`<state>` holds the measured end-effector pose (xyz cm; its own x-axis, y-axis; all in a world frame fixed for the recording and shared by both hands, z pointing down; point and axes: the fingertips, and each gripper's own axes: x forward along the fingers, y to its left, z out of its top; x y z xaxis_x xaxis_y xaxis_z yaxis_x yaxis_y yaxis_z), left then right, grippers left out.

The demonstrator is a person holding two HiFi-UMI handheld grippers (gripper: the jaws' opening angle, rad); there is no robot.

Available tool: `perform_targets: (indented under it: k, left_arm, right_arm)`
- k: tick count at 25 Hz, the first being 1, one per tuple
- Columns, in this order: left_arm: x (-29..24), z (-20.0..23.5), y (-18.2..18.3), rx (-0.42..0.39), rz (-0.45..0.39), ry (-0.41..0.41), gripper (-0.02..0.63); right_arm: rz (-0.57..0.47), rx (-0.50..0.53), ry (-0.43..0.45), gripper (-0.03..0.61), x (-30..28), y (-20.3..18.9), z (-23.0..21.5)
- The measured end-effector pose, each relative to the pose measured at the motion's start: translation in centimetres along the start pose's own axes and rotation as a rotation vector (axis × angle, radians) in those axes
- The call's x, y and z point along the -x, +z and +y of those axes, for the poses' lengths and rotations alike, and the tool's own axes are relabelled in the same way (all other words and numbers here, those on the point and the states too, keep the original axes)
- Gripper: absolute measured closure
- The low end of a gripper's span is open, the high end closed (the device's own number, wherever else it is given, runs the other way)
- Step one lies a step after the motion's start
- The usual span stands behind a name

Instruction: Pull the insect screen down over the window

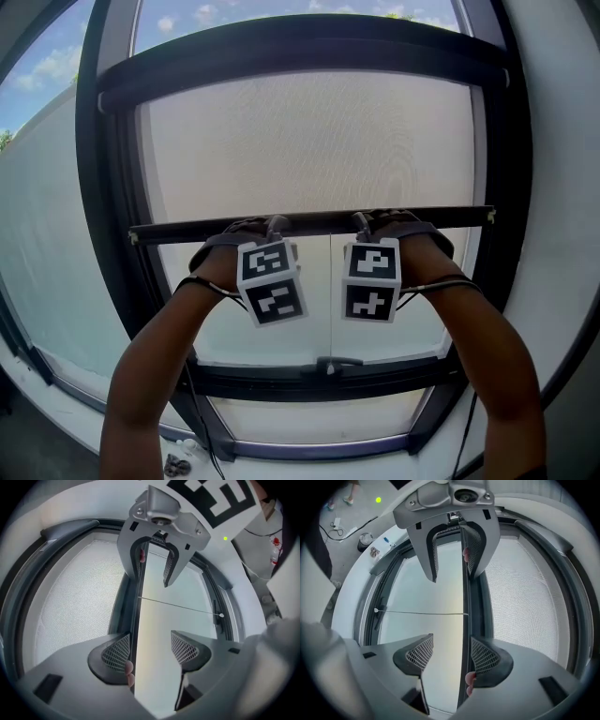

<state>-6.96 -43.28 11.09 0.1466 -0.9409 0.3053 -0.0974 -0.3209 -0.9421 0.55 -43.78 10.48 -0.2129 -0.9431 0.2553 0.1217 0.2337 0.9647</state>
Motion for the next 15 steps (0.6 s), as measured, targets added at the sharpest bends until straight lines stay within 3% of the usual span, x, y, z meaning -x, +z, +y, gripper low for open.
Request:
perform_targets:
  k: [4,10,15]
  left_arm:
    - [0.1,-1.0,0.0,0.014,0.005,-0.001,0.336]
    - [-1.1,-5.0,-0.9,0.035,0.027,-0.091,0.336]
    - [-2.1,-7.8,-1.2,0.079,0.032,-0.108,0.336]
  right_arm:
    - [-0.018,-0.011,-0.012,0.325,0.1,0.2,1.0]
    - [-0.037,0.007,0.062,0.327,-0.9,0.7,5.0]
    - [-0.072,0.000,0.081,0.327,-1.7,0.8,8.0]
